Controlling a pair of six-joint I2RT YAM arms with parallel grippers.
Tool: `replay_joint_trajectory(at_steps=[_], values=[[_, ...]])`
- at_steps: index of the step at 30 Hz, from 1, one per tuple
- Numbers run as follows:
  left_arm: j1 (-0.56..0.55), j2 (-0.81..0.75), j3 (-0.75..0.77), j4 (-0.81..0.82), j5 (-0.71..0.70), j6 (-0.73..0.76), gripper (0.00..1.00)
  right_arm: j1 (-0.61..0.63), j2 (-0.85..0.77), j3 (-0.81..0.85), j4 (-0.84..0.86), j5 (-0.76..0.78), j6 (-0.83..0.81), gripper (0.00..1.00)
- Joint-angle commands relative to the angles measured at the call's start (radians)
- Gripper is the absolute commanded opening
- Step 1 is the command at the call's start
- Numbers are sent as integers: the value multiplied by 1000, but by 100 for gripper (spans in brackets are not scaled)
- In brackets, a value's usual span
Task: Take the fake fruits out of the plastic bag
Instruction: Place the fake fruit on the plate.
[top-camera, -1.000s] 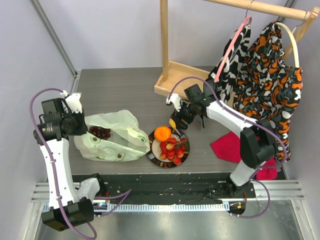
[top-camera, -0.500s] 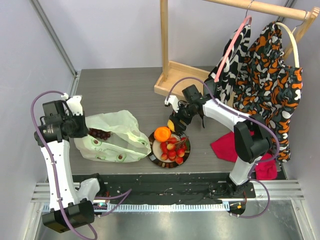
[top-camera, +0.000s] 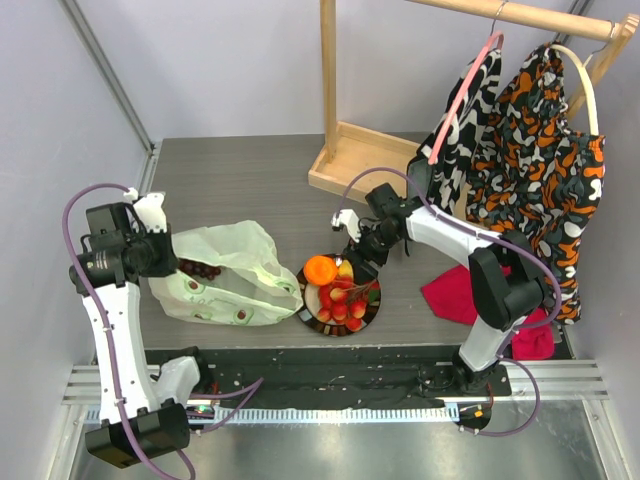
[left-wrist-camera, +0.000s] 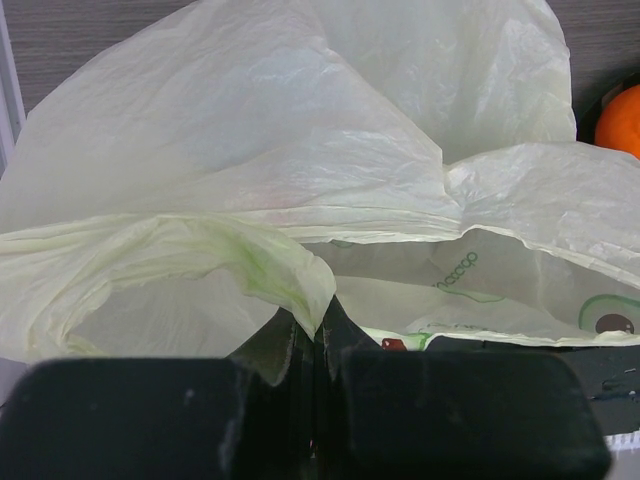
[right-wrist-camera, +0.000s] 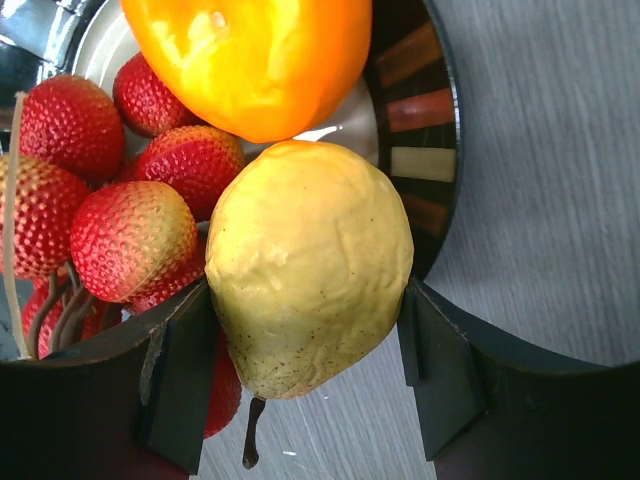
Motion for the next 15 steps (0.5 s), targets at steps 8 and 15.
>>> replay_joint_trajectory(at_steps=[8,15], values=[[5,-37,-7,-7,28,5,0,1,-55,46,-24,-25,57,100],[5,-11,73,-194,60,175,0,2,-191,228,-170,-77,90,100]])
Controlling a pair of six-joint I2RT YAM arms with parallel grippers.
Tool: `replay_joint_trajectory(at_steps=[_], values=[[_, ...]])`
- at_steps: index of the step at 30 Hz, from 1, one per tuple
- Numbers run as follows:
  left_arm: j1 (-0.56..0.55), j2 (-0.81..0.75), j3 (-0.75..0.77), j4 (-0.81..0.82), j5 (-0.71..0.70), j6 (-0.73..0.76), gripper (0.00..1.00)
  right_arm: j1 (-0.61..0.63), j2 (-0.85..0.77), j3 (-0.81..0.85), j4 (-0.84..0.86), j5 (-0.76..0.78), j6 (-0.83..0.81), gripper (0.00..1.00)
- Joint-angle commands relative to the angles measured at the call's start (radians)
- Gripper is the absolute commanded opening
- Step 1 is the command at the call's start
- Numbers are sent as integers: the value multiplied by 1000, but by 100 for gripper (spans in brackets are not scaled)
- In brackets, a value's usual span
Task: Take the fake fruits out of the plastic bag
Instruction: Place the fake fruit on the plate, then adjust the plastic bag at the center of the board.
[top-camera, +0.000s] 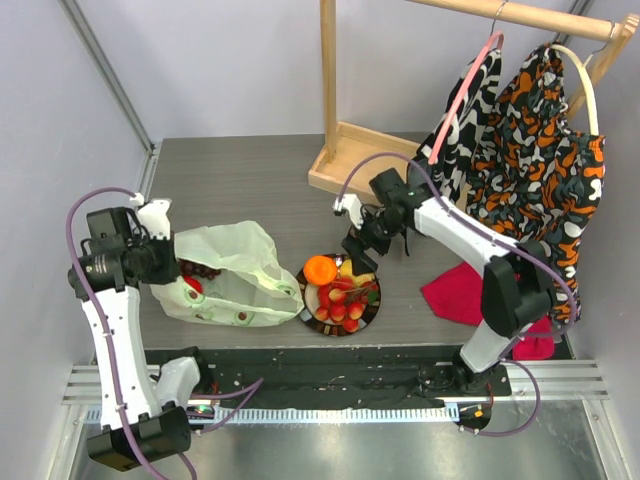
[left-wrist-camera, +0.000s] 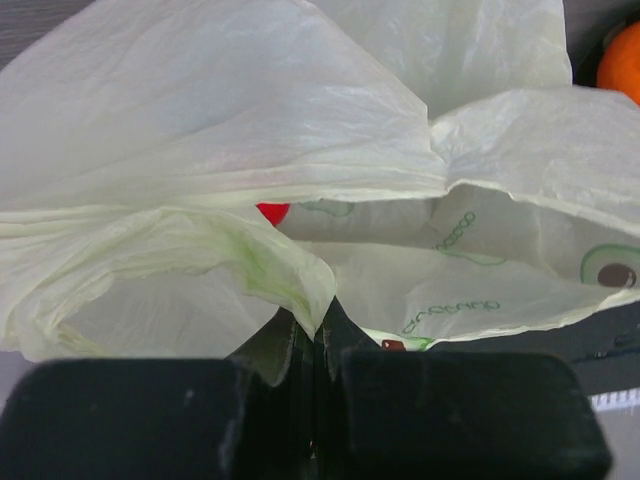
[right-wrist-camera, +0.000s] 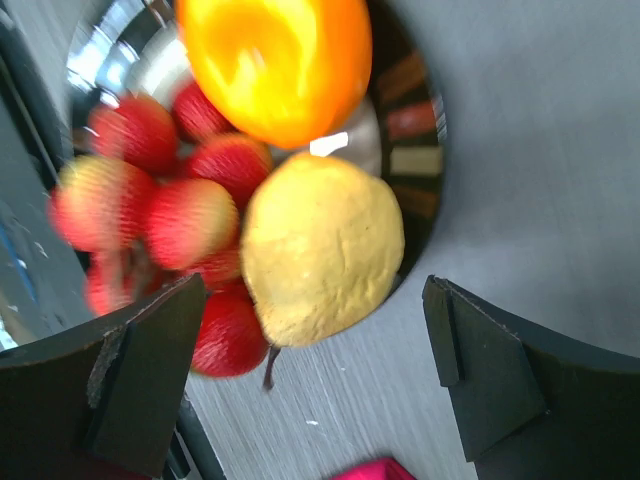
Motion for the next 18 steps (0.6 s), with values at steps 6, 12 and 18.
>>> replay_joint_trajectory(at_steps=[6,12,18], values=[[5,74,143,-399,153,302,0,112,-162,298,79,-123,267,100],[5,62,137,-436,127,287,0,376,-35,499,271,-95,429,82],[6,42,81,-436,106,295,0,503,165,648,313,-184,525,58]])
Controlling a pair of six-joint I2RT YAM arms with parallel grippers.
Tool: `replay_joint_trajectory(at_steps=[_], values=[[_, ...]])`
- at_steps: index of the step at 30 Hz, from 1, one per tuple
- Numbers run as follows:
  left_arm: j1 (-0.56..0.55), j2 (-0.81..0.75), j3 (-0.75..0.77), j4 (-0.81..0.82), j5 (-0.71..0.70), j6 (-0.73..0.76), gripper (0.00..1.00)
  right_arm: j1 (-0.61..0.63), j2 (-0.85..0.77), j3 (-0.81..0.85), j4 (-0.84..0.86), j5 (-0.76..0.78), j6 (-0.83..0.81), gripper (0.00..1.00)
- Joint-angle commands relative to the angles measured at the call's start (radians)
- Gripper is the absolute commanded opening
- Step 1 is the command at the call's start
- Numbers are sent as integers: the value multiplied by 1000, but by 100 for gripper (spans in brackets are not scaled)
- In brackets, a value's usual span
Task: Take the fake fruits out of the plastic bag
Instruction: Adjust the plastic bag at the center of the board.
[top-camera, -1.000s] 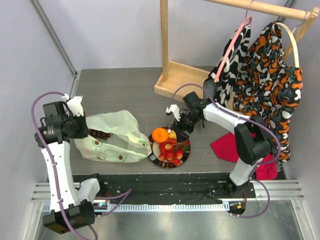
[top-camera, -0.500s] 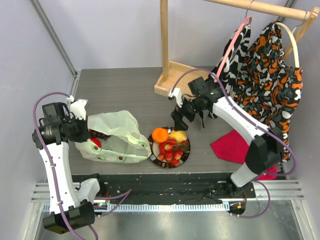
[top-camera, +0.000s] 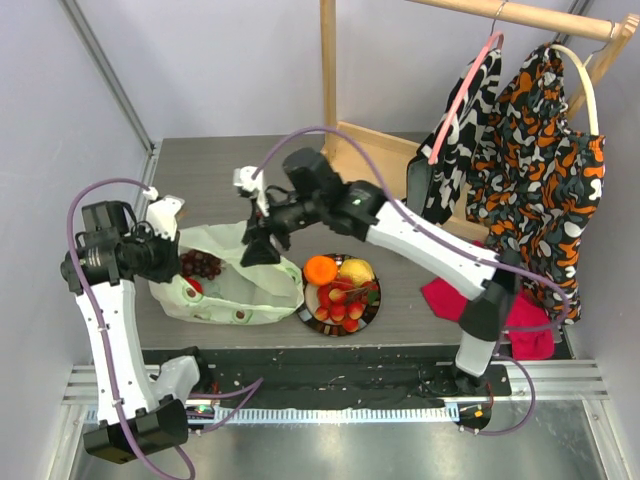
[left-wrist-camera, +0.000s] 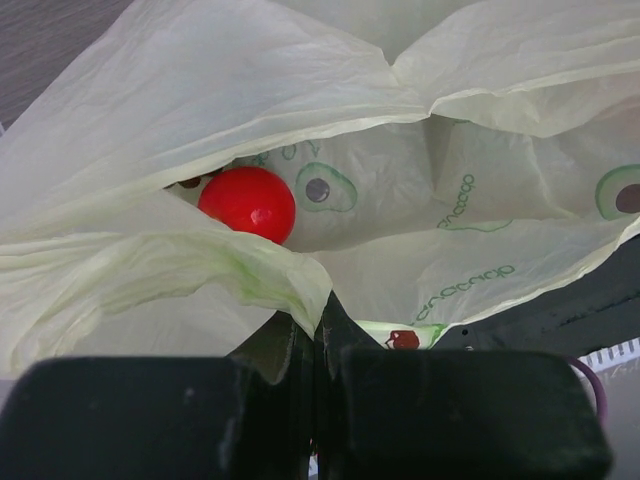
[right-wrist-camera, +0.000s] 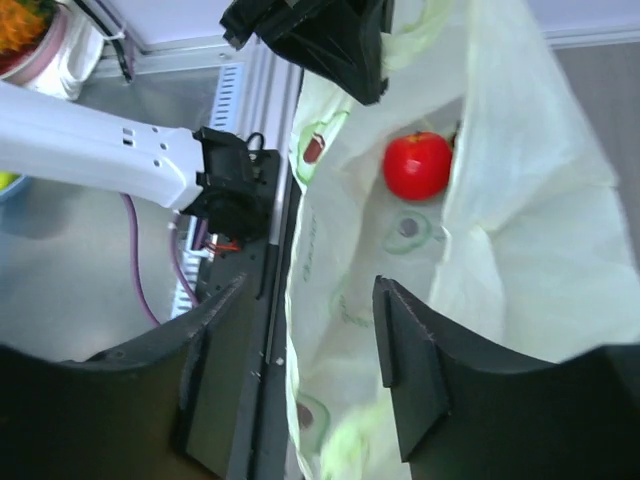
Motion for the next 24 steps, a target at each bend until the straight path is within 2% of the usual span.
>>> replay_joint_trajectory(at_steps=[1,6,10,13,14,15,17,21,24], values=[[5,-14,-34,-320,22,19,0,53,125,63,56,-38,92,56],[5,-23,-38,-303,45,-10,0,65,252,53,123,11,186,51],[5,-35,-53,-300,51,-21,0,68,372,78,217,116,286,52],[6,-42,-61,-296,45,-19,0,74,472,156,226,377,288,55],[5,-40,-60,-297,44,-10,0,74,502,185,224,457,274,59],[6,-34,-63,-297,44,1,0,74,557,219,226,633,252,62],[5,-31,-63,-287,35,35,0,64,619,328,236,804,190,66],[6,-35,-90,-241,-20,128,0,21,714,502,305,965,87,69],[6,1,-92,-162,-65,182,0,-8,743,578,367,1007,-5,71]])
